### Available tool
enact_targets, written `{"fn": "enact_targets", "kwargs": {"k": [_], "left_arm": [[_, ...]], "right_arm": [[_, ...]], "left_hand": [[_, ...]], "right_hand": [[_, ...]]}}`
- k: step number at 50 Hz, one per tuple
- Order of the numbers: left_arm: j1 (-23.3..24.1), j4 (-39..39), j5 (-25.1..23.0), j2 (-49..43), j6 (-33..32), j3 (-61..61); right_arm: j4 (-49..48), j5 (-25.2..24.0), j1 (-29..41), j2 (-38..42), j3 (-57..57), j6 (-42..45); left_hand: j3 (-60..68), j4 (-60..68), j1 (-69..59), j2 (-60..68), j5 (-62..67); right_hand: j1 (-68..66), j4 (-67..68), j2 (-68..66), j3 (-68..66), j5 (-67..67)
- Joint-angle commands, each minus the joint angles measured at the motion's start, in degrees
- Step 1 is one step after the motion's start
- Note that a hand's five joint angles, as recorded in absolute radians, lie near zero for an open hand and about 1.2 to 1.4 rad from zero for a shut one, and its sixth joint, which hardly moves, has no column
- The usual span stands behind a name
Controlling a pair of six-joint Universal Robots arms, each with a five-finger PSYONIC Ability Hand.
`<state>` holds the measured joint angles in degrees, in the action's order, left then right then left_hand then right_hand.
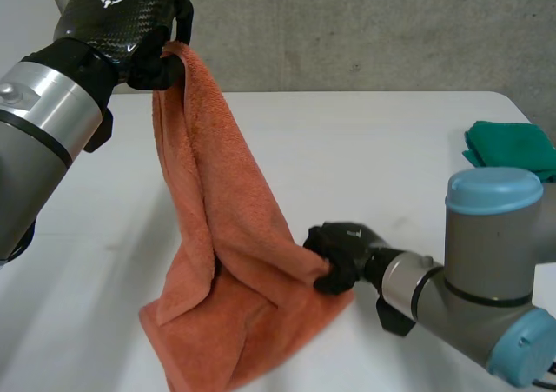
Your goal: Fold the laundry.
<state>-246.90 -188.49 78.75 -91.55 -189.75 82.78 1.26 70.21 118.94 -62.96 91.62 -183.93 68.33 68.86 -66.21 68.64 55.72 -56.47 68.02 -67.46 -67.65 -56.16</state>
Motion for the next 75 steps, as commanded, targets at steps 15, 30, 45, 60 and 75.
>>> {"fn": "enact_targets", "kwargs": {"k": [15, 30, 45, 60, 75], "left_arm": [[-3.33, 0.32, -0.26, 0.93, -0.09, 6.08], [-3.24, -0.12, -0.17, -2.58, -0.18, 7.22], [-3.41, -0.30, -0.17, -3.55, -0.27, 7.66], [-3.33, -0.30, -0.17, -4.16, -0.27, 8.01], [-3.33, -0.47, -0.17, -4.78, -0.27, 8.36]], "right_arm": [[13.50, 5.74, -5.23, 16.96, -50.19, 35.22], [14.03, 11.60, 1.20, 23.07, -52.96, 34.00], [10.87, 12.68, -8.11, -1.29, -12.01, 24.41], [-12.24, 11.26, -9.70, -4.36, 11.74, 24.76], [-19.19, 11.53, -9.17, 2.49, 10.07, 27.22]], "left_hand": [[11.67, 11.14, -13.79, 11.36, 14.28], [11.67, 11.14, -13.79, 11.36, 14.28], [11.67, 11.14, -13.79, 11.36, 14.28], [11.67, 11.14, -13.79, 11.36, 14.28], [11.67, 11.14, -13.79, 11.36, 14.28]], "right_hand": [[-23.53, 11.98, -12.54, -12.35, -13.84], [46.47, -58.02, 57.46, 57.65, 56.16], [45.05, -56.61, 56.04, 56.23, 54.75], [28.05, -39.61, 39.04, 39.24, 37.75], [10.56, -22.11, 21.55, 21.74, 20.25]]}}
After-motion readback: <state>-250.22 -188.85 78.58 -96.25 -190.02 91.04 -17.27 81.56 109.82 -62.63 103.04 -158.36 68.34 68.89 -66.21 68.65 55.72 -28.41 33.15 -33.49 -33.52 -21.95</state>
